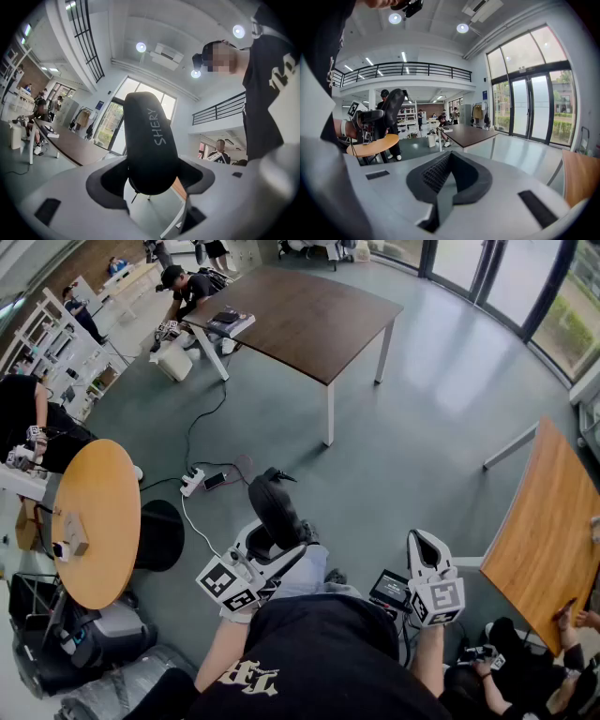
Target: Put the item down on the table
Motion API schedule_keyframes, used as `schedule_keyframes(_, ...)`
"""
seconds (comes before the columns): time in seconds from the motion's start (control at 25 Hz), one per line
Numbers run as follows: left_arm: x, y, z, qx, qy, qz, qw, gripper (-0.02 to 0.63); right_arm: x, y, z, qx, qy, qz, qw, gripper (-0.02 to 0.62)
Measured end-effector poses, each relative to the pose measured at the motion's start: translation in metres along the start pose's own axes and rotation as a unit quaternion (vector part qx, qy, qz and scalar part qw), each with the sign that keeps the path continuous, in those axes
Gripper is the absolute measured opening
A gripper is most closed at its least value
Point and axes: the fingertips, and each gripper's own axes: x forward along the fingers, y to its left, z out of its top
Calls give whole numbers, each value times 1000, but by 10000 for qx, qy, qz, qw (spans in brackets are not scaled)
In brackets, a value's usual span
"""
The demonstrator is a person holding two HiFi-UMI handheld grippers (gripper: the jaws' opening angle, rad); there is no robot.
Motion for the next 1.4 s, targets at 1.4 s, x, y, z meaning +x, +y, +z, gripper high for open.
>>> schedule_keyframes(1.4, 63, 212, 75, -398, -533, 59, 9978, 322, 225, -13, 94, -733, 665, 291, 9947, -11)
